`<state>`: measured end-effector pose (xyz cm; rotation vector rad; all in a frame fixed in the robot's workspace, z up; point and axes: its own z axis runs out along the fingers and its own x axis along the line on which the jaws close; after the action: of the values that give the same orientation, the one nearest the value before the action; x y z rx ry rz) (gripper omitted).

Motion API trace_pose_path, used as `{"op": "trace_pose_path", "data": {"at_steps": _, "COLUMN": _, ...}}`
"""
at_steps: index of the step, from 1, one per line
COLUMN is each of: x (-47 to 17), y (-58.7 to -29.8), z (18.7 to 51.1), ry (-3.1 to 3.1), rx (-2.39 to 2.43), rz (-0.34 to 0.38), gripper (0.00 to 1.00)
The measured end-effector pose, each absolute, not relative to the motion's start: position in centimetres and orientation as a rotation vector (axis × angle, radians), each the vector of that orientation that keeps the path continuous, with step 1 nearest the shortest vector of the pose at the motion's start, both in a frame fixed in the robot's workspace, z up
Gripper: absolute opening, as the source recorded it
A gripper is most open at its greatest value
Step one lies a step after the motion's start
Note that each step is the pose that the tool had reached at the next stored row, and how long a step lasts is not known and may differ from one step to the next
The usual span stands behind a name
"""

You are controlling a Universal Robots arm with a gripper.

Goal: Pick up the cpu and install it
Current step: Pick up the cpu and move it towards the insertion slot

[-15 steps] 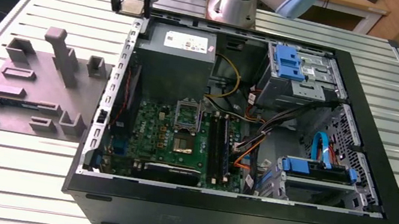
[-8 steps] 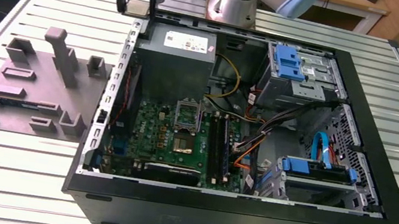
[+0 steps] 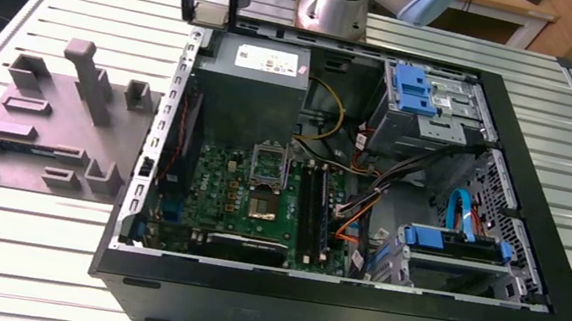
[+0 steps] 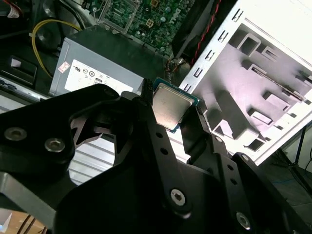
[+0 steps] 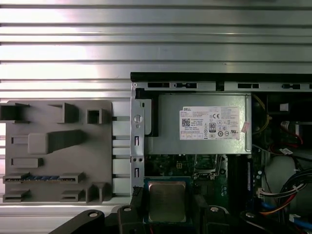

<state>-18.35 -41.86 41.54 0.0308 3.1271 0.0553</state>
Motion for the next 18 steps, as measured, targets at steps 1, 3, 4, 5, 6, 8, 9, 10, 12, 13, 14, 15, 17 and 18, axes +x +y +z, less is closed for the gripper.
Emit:
{"op": "trace_pose_path", "data": {"at_steps": 1, "x": -18.2, "y": -41.9, "z": 41.5, "ry": 3.127, "rx": 0.031, "rz": 0.055, "gripper": 0.47}}
{"op": "trace_pose_path", "data": {"at_steps": 3, "x": -17.9, "y": -41.9, "z": 41.5, "ry": 3.127, "rx": 0.031, "rz": 0.055, "gripper": 0.47}}
{"op": "trace_pose_path", "data": {"at_steps": 4, "x": -17.7, "y": -41.9, "z": 41.5, "ry": 3.127, "rx": 0.031, "rz": 0.055, "gripper": 0.47}}
{"op": "trace_pose_path", "data": {"at_steps": 5, "x": -17.5, "y": -41.9, "z": 41.5, "ry": 3.127, "rx": 0.031, "rz": 0.055, "gripper": 0.47}}
{"op": "trace_pose_path", "data": {"at_steps": 6, "x": -17.3, "y": -41.9, "z": 41.5, "ry": 3.127, "rx": 0.031, "rz": 0.055, "gripper": 0.47}}
{"op": "trace_pose_path", "data": {"at_steps": 8, "x": -17.0, "y": -41.9, "z": 41.5, "ry": 3.127, "rx": 0.031, "rz": 0.055, "gripper": 0.47}}
{"op": "trace_pose_path", "data": {"at_steps": 9, "x": -16.9, "y": -41.9, "z": 41.5, "ry": 3.127, "rx": 0.031, "rz": 0.055, "gripper": 0.47}}
{"op": "trace_pose_path", "data": {"at_steps": 10, "x": -16.8, "y": -41.9, "z": 41.5, "ry": 3.127, "rx": 0.031, "rz": 0.056, "gripper": 0.47}}
{"op": "trace_pose_path", "data": {"at_steps": 12, "x": -16.7, "y": -42.0, "z": 41.5, "ry": 3.127, "rx": 0.031, "rz": 0.055, "gripper": 0.47}}
{"op": "trace_pose_path", "data": {"at_steps": 13, "x": -16.6, "y": -42.2, "z": 41.5, "ry": 3.127, "rx": 0.031, "rz": 0.055, "gripper": 0.47}}
{"op": "trace_pose_path", "data": {"at_steps": 14, "x": -16.6, "y": -42.3, "z": 41.4, "ry": 3.127, "rx": 0.031, "rz": 0.055, "gripper": 0.47}}
{"op": "trace_pose_path", "data": {"at_steps": 15, "x": -16.5, "y": -42.5, "z": 41.4, "ry": 3.127, "rx": 0.031, "rz": 0.055, "gripper": 0.47}}
{"op": "trace_pose_path", "data": {"at_steps": 17, "x": -16.5, "y": -42.6, "z": 41.4, "ry": 3.127, "rx": 0.031, "rz": 0.056, "gripper": 0.47}}
{"op": "trace_pose_path", "data": {"at_steps": 18, "x": -16.4, "y": -42.6, "z": 41.4, "ry": 3.127, "rx": 0.031, "rz": 0.056, "gripper": 0.47}}
